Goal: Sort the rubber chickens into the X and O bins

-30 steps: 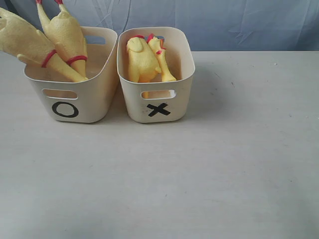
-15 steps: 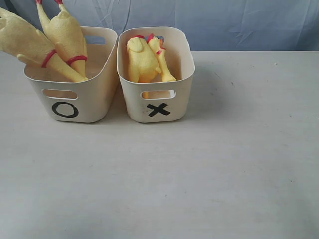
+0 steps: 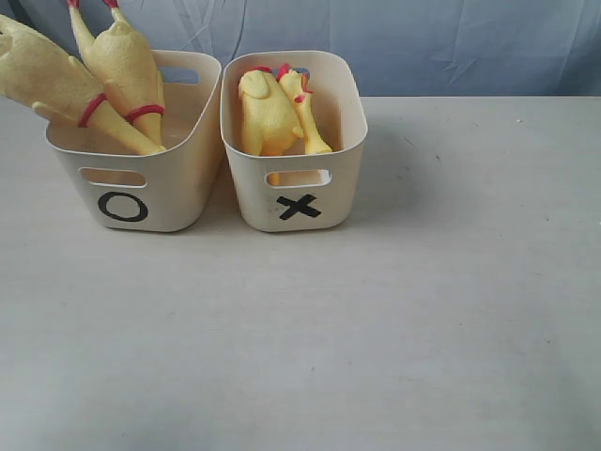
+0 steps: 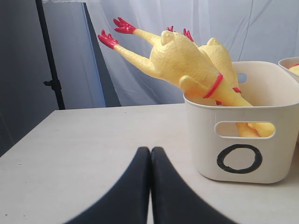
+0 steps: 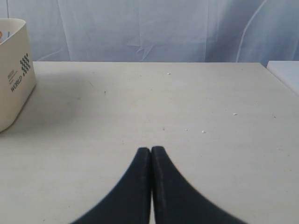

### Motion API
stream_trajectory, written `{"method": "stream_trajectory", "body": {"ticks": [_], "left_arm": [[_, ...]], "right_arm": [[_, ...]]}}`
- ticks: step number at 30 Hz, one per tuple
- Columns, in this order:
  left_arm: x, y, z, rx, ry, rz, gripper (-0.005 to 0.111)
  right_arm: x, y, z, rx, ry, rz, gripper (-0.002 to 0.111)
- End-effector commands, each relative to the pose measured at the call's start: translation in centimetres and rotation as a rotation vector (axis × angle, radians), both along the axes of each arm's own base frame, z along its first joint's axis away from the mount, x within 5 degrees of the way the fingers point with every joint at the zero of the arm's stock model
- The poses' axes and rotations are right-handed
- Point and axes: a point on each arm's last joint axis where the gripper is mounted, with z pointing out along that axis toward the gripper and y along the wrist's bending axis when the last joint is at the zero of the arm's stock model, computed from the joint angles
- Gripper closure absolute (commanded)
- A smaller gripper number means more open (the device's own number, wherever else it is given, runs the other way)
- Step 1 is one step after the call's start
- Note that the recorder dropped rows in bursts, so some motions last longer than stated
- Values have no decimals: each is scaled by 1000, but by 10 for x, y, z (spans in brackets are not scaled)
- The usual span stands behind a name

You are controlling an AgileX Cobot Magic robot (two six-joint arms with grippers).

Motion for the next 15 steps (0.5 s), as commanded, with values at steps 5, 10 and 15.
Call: {"method": "stream_trajectory", "body": {"ticks": [5,10,15], "left_arm": [[0,-1,1,-6,-13,-9,107],[0,-1,1,-6,-13,-9,107],[0,-1,1,-6,-13,-9,107]], "right_arm": [[0,0,0,-2,-8,5,109],[0,0,0,7,-8,6,109],[0,0,0,9,-8,5,109]]}}
